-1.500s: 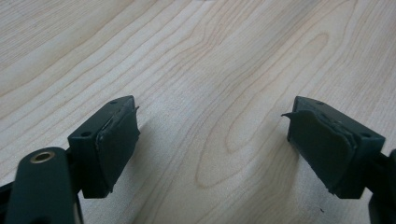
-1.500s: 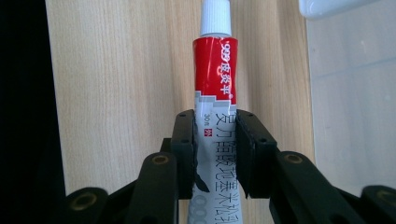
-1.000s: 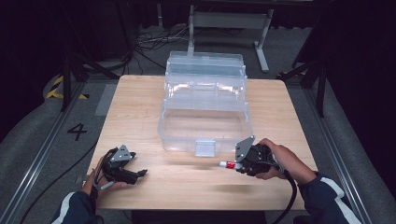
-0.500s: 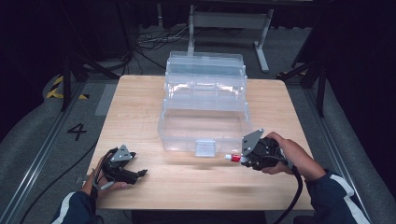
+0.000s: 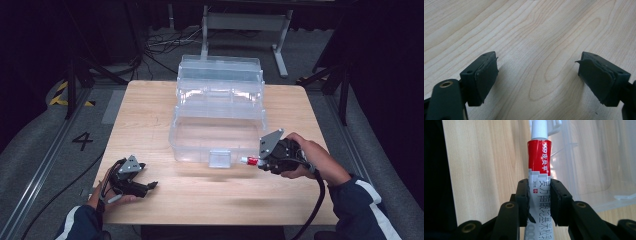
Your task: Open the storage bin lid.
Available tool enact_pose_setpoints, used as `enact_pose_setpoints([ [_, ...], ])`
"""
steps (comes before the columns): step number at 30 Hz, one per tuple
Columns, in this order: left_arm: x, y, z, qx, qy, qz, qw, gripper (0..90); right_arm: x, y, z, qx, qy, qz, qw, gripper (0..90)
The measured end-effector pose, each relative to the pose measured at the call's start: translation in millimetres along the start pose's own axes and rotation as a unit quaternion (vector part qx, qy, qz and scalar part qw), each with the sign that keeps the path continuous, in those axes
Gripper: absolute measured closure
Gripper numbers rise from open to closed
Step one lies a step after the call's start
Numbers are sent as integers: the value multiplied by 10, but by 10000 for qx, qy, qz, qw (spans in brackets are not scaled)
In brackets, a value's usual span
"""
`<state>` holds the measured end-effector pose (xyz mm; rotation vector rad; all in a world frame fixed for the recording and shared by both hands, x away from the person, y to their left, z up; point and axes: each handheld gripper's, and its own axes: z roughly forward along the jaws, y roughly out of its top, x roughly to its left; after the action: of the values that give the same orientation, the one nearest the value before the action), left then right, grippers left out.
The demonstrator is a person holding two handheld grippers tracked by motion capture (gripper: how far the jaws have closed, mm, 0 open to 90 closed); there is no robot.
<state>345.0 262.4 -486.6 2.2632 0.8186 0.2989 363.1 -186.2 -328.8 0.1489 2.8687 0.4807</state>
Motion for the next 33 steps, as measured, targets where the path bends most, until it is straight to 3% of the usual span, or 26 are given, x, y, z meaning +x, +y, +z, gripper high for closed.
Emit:
enact_pose_setpoints([
  [13, -2, -1, -1, 3, 5, -6, 10000, 163, -108, 105, -84, 37, -123, -52, 9999, 709],
  [17, -4, 3, 2, 10, 18, -11, 10000, 161, -176, 121, -137, -79, -164, 4, 9998, 709],
  [33, -3, 7, 5, 20, 28, -15, 10000, 155, -417, 191, -78, -34, -168, 113, 9998, 709],
])
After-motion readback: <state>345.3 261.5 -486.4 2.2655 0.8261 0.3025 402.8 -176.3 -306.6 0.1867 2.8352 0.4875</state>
